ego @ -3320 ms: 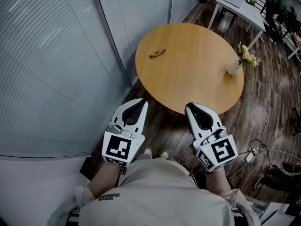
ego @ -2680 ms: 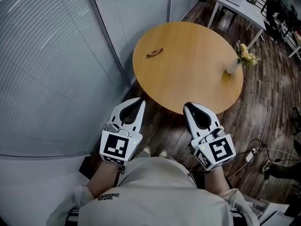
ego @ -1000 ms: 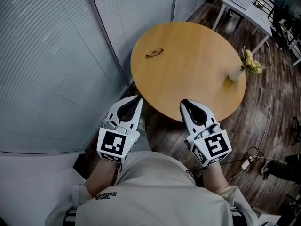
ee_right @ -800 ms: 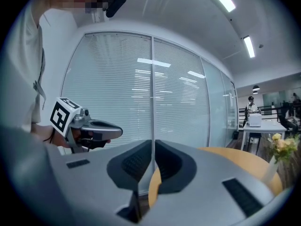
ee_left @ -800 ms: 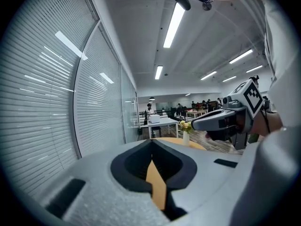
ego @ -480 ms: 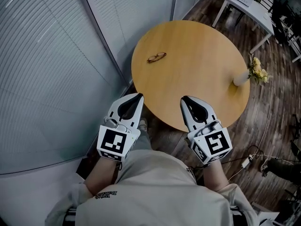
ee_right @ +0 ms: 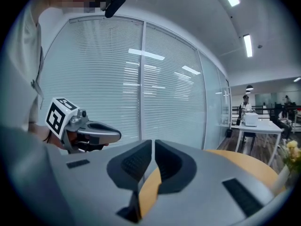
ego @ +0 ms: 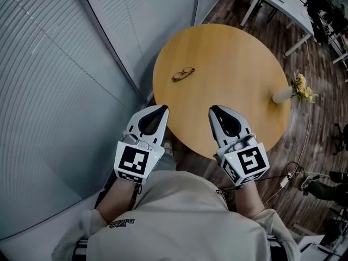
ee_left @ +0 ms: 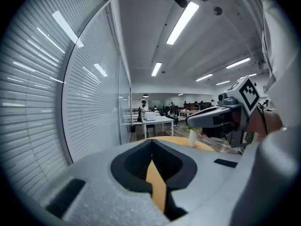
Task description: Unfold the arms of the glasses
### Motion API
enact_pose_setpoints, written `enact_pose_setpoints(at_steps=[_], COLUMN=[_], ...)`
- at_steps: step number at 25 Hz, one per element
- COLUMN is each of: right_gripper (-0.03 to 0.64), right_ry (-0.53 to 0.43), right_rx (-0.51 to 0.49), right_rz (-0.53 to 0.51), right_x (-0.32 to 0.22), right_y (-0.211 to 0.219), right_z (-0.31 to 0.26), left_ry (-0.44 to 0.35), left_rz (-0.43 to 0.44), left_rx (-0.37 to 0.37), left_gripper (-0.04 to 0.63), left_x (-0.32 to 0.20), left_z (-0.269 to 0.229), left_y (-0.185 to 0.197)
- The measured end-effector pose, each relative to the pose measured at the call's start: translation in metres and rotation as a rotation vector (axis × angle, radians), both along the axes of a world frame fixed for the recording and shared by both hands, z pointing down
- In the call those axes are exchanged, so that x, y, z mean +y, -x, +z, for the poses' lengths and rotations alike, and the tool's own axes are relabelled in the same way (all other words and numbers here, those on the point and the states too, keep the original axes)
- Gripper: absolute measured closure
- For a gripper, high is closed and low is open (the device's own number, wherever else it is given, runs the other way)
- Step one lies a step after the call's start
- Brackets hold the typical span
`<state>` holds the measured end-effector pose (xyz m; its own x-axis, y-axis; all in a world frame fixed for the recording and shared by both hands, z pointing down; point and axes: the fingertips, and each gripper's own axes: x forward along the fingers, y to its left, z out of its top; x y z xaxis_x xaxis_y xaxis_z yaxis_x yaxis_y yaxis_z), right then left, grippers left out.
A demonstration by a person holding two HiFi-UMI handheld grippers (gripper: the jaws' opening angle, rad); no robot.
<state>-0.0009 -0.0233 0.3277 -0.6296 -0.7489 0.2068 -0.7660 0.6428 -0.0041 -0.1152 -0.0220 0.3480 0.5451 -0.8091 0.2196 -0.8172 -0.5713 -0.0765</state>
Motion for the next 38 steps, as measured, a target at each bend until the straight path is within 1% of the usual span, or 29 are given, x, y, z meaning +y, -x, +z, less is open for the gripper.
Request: enact_pose_setpoints(at_steps=[6,10,14,22,32,38], right_gripper=[0.575,0.575,0.575,0.575,0.575,0.575], right_ry=[0.002,0.0,-0.002,0.005,0.001,0.011], right_rx=[0.006,0.01,0.018,0.026,0.018,0.012], right_rz=[0.042,0.066,0.087,0.11,0.06,0.041], right_x=[-0.04,-0.055,-0.067,-0.086,-0.09,-0.094], right_y=[0.02,0.031,0.033,0.015,0.002,-0.005], right_z=[-0.004,-0.008,-0.011,-0.003,0.001,0.006], left_ry=[0.006,0.015,0.021,0.015,0.011,0.011], left_rz=[0.04,0.057,0.07,0.099,0.06,0.04], left_rx=[0.006,0.008,0.017,0.022,0.004,-0.024], left_gripper=[0.574,0.574,0.574,0.574,0.572,0.572], left_x=[-0.041,-0.056,-0.07,-0.092,-0.093,-0.093], left_z=[-0.001,0.0,0.001,0.006,0.006,0.008], left_y=[0.019,0.032,0.036,0.016,0.0,-0.007])
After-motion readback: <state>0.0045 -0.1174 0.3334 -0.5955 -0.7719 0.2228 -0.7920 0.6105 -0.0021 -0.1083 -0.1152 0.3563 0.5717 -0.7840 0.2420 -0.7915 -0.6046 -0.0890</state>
